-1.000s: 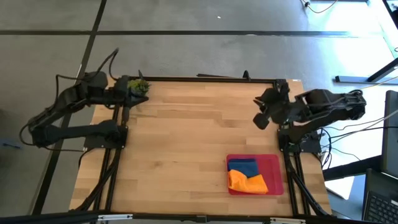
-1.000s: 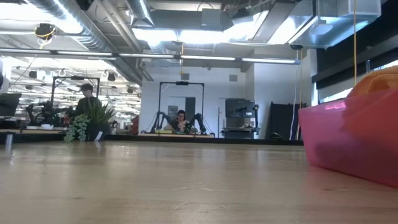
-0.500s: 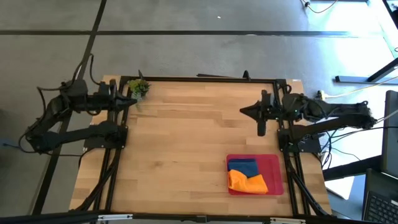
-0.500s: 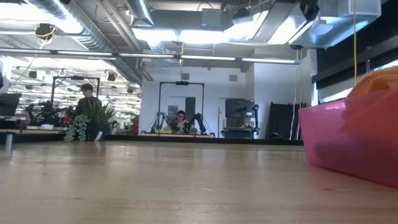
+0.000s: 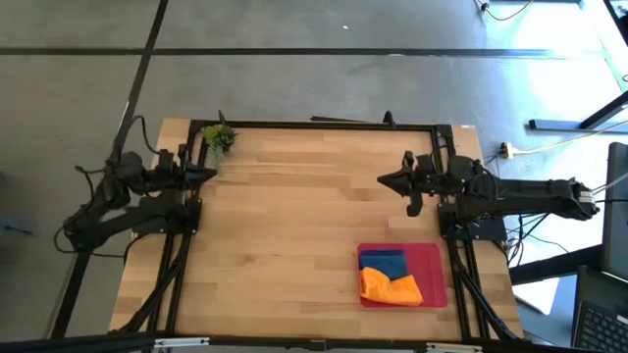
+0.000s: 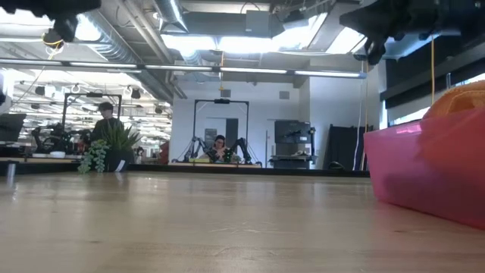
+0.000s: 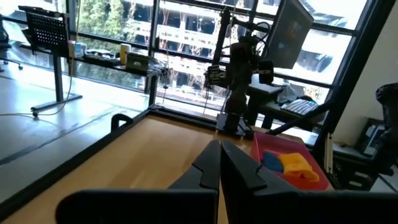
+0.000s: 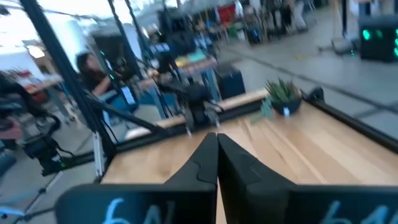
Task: Roll microfiber towels into tight, uniform cylinder then place into a basket
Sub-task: Return to Home Position
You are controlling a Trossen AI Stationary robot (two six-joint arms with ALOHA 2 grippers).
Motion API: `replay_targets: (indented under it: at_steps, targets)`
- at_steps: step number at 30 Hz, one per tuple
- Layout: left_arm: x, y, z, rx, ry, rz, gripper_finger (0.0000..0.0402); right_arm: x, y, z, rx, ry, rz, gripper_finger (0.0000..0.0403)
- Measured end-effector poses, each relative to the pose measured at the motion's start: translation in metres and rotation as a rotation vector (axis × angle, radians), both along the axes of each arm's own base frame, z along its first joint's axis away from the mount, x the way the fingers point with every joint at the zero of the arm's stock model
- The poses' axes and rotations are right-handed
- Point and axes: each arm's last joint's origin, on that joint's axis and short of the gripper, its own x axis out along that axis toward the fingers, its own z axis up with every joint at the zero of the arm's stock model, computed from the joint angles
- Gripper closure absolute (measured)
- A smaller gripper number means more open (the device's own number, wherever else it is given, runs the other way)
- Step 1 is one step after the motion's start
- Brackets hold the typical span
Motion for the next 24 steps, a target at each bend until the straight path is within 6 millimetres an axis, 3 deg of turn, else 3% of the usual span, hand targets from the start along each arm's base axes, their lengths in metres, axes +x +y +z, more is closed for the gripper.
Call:
replay_targets:
  at_steps: [12, 24]
  targets:
    - [0.025, 0.01, -0.041, -0.032, 0.063, -0.069, 0.0401, -0.013, -0.001, -0.051, -0.018, -0.155, -0.003, 0.0399]
    - [0.052, 0.02, -0.091, -0.016, -0.018, -0.174, 0.0401, -0.024, -0.002, -0.083, -0.023, -0.169, -0.033, 0.0399]
